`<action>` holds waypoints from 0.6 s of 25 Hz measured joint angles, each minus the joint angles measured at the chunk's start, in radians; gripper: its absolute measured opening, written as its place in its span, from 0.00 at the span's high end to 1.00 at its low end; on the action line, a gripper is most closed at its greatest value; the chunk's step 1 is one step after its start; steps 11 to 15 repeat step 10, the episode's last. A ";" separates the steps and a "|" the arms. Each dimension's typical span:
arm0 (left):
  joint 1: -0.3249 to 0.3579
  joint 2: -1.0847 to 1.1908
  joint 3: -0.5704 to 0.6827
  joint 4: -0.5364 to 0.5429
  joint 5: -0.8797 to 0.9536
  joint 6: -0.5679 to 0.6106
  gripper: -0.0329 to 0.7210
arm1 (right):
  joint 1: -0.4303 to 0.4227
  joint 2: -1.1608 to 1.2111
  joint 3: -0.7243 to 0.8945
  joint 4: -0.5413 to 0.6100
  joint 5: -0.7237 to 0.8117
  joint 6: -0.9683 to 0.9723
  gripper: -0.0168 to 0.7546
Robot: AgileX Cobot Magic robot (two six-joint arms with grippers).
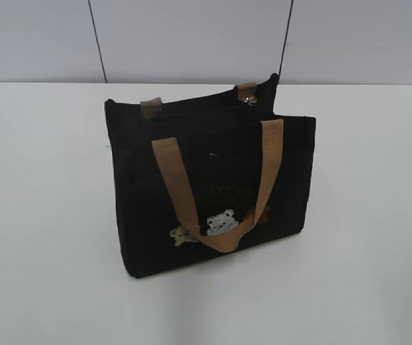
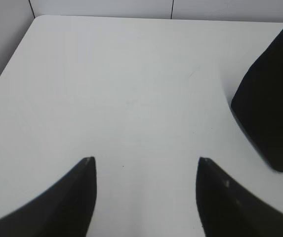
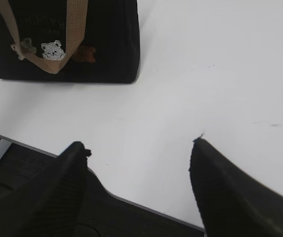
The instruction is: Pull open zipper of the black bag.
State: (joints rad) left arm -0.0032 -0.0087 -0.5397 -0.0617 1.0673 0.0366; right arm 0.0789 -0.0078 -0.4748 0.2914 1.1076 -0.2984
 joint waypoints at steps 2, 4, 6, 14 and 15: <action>0.000 0.000 0.000 0.000 0.000 0.000 0.34 | 0.000 0.000 0.000 0.002 0.000 0.000 0.34; 0.000 0.000 0.000 0.000 0.000 0.000 0.35 | 0.000 0.000 0.000 0.006 0.000 0.000 0.34; 0.000 0.000 0.000 0.000 0.000 0.000 0.35 | 0.000 0.000 0.000 0.017 0.000 0.000 0.34; 0.000 0.000 0.000 -0.001 0.000 0.000 0.35 | 0.000 0.000 0.000 0.039 0.000 0.000 0.34; 0.000 0.000 0.000 -0.001 0.000 0.000 0.35 | 0.000 0.000 0.000 0.039 0.000 0.000 0.34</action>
